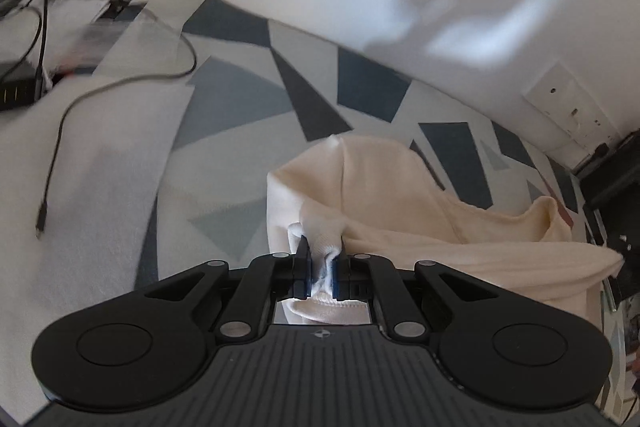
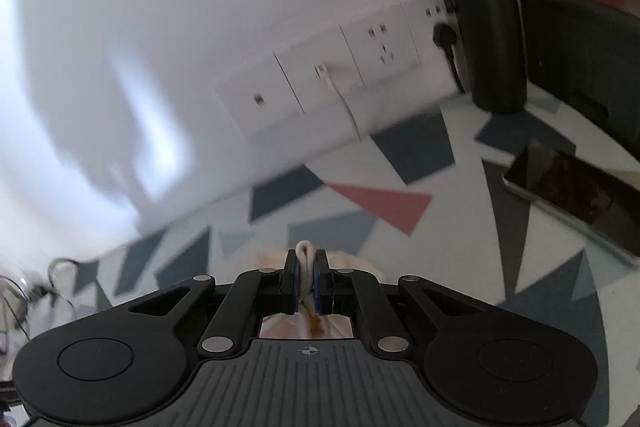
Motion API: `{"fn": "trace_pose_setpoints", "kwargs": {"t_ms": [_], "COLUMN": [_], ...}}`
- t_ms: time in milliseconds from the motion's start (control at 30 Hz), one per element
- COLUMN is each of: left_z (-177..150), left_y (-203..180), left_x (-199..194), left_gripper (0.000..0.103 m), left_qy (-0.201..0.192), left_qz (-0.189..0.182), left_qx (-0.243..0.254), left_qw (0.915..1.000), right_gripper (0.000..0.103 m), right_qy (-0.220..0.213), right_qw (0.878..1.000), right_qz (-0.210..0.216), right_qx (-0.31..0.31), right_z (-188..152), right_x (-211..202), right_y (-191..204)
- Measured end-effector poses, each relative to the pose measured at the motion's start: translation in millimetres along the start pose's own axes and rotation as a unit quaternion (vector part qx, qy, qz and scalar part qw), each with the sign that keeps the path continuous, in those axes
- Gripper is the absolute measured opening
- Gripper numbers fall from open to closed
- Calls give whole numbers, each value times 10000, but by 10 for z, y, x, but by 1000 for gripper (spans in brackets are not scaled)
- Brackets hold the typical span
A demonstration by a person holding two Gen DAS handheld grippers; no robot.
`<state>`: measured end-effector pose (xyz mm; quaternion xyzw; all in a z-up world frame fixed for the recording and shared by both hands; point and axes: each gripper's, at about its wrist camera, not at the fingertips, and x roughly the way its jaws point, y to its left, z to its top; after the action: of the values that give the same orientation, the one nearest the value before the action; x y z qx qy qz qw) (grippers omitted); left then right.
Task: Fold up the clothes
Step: 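Lift the hem with both grippers and fold it toward the collar, then open both grippers to release the hem onto the sweatshirt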
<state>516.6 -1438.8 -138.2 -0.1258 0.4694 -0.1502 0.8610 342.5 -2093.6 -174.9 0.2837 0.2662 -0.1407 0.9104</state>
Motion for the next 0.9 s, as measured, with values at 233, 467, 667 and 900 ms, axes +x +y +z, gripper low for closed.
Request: {"fn": "trace_pose_setpoints", "kwargs": {"t_ms": [233, 467, 667, 900], "left_z": [97, 125, 132, 165], "left_y": [-22, -47, -58, -158], "left_x": [41, 173, 183, -187], "left_gripper": [9, 9, 35, 96], "left_qy": [-149, -241, -250, -723], "left_qz": [-53, -7, 119, -4], "left_qx": [43, 113, 219, 812], "left_qw": [9999, 9996, 9994, 9941], "right_gripper": [6, 6, 29, 58], "right_qy": [-412, 84, -15, -354], "right_qw": [9990, 9936, 9886, 9930], "right_qz": [-70, -964, -1300, -1057], "right_qx": [-150, -589, -760, -398], "right_z": [159, -119, -214, -35], "right_x": [21, 776, 808, 385], "right_y": [143, 106, 160, 118]}}
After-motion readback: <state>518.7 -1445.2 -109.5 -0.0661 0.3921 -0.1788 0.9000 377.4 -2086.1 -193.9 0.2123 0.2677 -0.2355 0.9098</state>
